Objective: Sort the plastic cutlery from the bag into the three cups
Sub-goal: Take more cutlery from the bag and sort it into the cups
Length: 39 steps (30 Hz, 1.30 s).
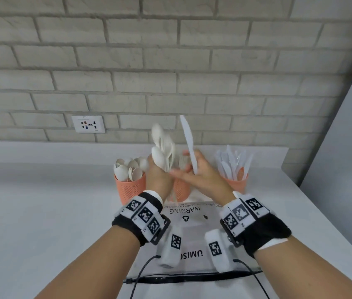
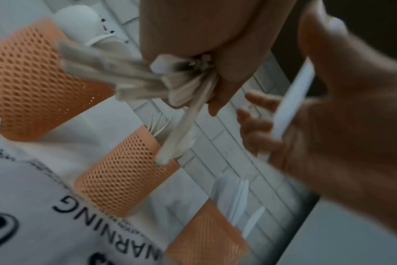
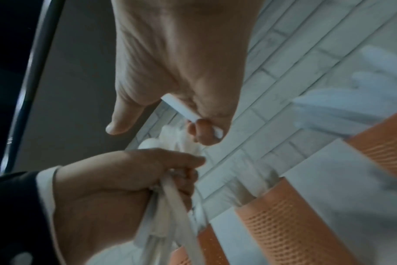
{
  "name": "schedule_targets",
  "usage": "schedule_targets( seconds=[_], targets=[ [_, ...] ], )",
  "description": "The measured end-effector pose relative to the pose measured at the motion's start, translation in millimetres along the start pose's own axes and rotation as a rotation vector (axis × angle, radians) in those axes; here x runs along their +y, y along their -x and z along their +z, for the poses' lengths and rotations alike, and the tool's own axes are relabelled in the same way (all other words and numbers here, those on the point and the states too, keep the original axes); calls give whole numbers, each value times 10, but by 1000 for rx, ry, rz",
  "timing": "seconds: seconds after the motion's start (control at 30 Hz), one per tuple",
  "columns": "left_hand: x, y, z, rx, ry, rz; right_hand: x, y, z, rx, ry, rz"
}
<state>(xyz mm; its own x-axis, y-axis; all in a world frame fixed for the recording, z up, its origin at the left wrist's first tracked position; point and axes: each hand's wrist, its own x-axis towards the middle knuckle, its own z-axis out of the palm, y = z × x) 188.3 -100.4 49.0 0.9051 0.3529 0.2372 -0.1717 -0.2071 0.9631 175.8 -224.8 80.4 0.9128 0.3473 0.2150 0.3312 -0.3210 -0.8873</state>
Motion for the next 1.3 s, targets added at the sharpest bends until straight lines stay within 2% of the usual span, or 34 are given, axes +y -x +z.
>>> schedule_targets(
  seconds=[0.07,0.27,0.4,0.53,0.6,0.7,0.77,0.87,0.97,1.1,1.3],
  targets=[
    [-98,44,16,-79,-53,61,-22,-107,106,40,39,-8],
    [-61,164,62,-186,-142,36,56,-235,235,206,30,45],
    [-12,209,1,-243,-54,-54,161,-229,188,104,-220,102],
    [-13,190,-33,-300,54,-100,246,-212,125,62,-312,179],
    [-15,198,-29,-333,77,-74,281,-219,117,72,-307,184],
    [-42,224,-9,-254,16,-42,285,-235,125,69,-295,155],
    [-74,222,-1,-143,-67,-31,246,-235,121,171,-243,88],
    [-104,206,16,-75,-232,44,116,-203,138,434,-140,-123],
    [-87,222,39,-65,-359,94,4,-203,222,441,-93,-306],
    [-92,246,56,-32,-435,159,5,-249,265,409,-20,-245],
    [-96,305,49,41,-434,230,83,-271,257,370,2,-186]
  ],
)
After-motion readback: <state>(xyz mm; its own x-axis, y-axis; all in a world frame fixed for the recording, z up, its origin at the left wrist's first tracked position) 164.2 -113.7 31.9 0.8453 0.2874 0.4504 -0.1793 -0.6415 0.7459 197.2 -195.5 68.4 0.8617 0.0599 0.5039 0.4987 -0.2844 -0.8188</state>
